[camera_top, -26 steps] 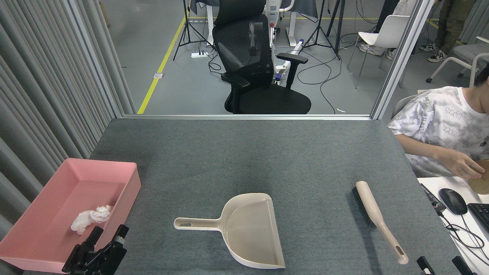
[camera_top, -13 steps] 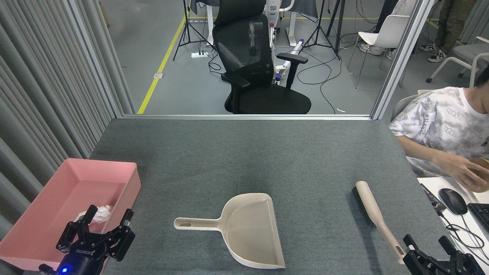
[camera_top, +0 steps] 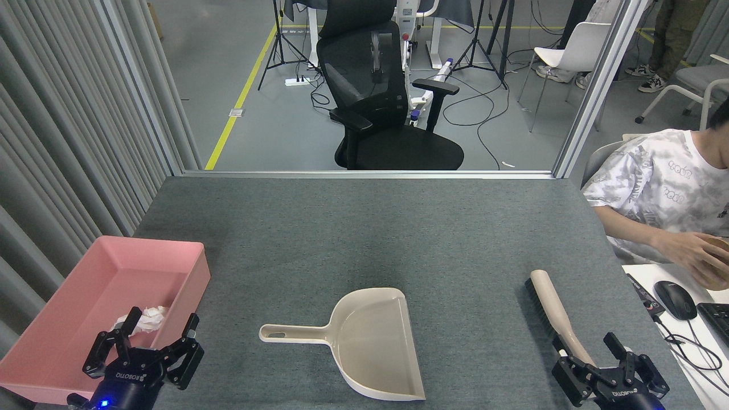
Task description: Sweep and dump garbage into bin
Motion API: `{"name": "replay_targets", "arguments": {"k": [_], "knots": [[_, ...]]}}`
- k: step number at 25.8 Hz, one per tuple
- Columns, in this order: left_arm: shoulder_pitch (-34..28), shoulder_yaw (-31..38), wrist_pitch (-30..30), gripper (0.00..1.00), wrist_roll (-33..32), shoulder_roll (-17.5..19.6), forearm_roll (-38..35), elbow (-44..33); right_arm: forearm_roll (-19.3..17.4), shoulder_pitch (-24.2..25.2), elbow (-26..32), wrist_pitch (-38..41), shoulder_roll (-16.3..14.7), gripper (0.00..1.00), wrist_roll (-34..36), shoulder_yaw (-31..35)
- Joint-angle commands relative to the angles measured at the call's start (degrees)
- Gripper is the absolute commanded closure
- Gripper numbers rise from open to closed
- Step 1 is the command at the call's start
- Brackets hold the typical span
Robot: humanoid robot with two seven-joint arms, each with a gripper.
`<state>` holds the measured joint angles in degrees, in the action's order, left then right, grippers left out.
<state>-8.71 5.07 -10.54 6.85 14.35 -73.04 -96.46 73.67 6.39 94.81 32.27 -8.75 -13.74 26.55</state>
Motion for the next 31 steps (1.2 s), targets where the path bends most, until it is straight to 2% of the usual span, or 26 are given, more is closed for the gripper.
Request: {"name": "replay_targets", "arguments": {"k": [1,5,12,15,31], "knots": [[0.09,-0.06,-0.01,0.0,-0.08,-0.03,-0.17,0.3,0.07,0.73,1.96,0.52,2.16,0.01,1.43,-0.44],[0.27,-0.23,-0.27,0.0,-1.05,0.15,0.01,0.57,0.25,1.87,4.07,0.52,3.56,0.01,4.42,-0.36],[0.62,-0.59,-0.45,0.0,-1.14,0.15,0.01,2.06,0.51,2.49,4.6,0.25,3.91,0.01,7.76,-0.36],[0.8,-0.59,-0.45,0.0,-1.14,0.15,0.09,2.15,1.48,2.66,4.68,0.08,4.09,0.01,8.02,-0.36],[2.03,-0.59,-0.36,0.0,-1.32,-0.2,0.89,2.94,1.65,5.48,4.68,0.6,4.44,0.01,8.02,-0.44]]}}
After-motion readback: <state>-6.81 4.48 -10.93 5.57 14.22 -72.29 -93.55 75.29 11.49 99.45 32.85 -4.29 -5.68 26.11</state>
